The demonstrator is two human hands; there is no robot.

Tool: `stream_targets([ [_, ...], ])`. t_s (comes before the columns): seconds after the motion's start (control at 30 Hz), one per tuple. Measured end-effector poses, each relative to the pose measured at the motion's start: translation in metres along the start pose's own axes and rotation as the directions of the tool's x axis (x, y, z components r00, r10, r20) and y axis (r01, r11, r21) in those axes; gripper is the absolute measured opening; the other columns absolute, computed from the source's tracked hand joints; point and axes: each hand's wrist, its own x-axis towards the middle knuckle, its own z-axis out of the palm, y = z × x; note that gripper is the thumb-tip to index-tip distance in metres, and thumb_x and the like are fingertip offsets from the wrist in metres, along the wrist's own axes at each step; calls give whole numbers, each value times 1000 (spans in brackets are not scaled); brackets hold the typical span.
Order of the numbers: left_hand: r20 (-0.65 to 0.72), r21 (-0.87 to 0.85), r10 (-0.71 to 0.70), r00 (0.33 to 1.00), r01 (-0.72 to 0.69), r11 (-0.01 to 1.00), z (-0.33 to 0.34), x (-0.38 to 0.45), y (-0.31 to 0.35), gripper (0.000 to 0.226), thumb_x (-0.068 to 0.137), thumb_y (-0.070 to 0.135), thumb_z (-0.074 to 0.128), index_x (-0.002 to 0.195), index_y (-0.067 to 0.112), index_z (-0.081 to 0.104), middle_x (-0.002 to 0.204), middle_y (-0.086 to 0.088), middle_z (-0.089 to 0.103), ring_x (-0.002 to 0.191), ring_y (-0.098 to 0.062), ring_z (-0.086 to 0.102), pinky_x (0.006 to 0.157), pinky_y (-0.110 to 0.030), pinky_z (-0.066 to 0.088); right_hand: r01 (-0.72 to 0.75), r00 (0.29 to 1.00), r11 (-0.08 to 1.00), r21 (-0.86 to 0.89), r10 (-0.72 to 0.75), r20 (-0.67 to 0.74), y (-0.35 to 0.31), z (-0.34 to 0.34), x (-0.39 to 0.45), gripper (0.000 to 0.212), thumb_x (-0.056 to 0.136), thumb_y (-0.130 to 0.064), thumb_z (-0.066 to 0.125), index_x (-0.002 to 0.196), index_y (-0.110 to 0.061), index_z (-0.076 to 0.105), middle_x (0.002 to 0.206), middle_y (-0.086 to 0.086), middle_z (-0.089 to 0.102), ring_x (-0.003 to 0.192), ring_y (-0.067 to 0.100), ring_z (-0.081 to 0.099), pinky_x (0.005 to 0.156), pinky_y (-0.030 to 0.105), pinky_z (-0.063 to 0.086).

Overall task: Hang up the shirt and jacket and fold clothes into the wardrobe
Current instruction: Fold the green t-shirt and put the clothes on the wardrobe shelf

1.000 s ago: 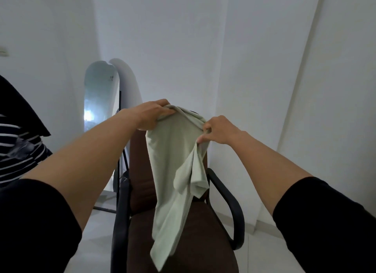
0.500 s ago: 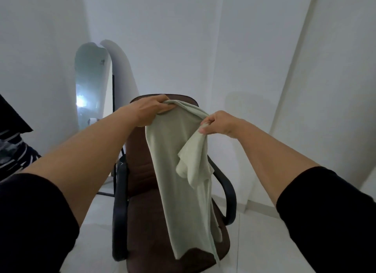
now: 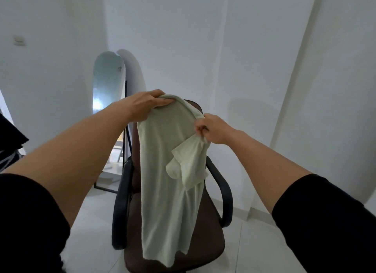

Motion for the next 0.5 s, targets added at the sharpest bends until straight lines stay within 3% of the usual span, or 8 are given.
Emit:
stream_targets([
  [0.1,5,14,19,1000,-19,1000,-3,-13,13,80,78,-11,52,145,30,33,137,-4,42,109,-30,54,89,-35,47,-51,997,999,1,51,63,2,-3,-13,45,86,7,37,98,-16,74,83,-3,34,85,19,43,74,18,34],
  [0.23,37,55,1,999,-3,998,-4,-30,35,80,79,-11,51,146,28,30,141,-4,39,116,-30,52,91,-34,45,-91,994,995,36,88,68,9,-1,-31,53,88,6,36,123,-23,64,112,7,49,109,23,47,86,16,32],
  [0.33,95,111,-19,995,8,994,-4,-39,49,83,78,-8,56,147,30,27,147,0,32,123,-24,47,91,-31,43,-87,995,995,50,84,55,11,4,-41,47,93,1,36,127,-21,61,126,8,53,117,24,47,88,12,29],
  [0.5,148,157,-33,988,10,988,16,-42,47,86,79,-2,59,146,40,24,146,7,31,122,-21,48,83,-32,50,-104,991,994,45,100,88,19,20,-45,47,92,0,37,126,-21,61,124,8,54,116,26,48,93,18,33],
])
